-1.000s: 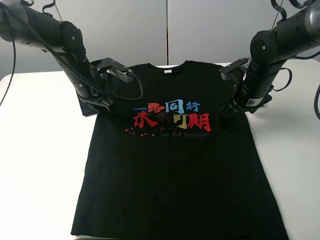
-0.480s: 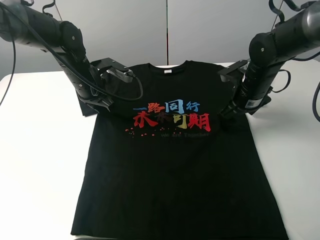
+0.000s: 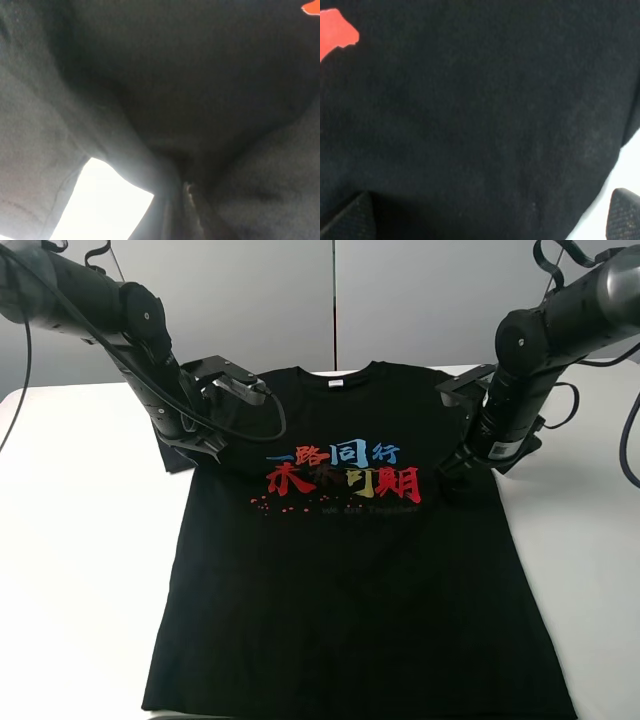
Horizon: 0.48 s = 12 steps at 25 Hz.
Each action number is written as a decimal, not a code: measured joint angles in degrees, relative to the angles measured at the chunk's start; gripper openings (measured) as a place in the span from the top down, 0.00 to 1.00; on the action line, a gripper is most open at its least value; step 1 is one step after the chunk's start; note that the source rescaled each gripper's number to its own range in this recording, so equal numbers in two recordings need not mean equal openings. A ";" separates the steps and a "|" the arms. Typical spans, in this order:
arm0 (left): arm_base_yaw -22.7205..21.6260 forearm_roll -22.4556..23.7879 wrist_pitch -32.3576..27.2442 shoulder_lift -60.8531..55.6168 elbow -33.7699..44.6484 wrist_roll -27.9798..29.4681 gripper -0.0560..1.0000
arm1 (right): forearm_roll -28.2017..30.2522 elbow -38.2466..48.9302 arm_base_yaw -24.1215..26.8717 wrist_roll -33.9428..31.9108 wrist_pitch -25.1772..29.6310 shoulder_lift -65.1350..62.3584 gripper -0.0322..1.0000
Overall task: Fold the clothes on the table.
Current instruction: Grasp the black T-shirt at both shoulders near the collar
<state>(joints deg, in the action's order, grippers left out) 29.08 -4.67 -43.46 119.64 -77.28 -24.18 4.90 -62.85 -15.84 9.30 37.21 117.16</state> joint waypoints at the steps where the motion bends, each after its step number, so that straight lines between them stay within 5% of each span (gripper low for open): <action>1: 0.00 0.00 -0.11 0.00 0.00 -0.16 0.95 | -0.11 -0.25 0.00 0.00 0.15 0.14 0.00; 6: 0.00 -0.09 -0.24 0.00 0.00 -0.33 0.95 | -2.51 -0.34 0.00 0.71 0.37 0.50 0.07; 12: 0.00 -0.09 -0.24 0.00 0.00 -0.42 0.95 | -5.51 -0.34 -0.11 1.01 -0.16 0.63 0.66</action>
<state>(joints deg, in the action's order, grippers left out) 29.08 -4.76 -43.71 119.64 -77.28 -24.60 -0.61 -63.20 -15.94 10.31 37.05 117.79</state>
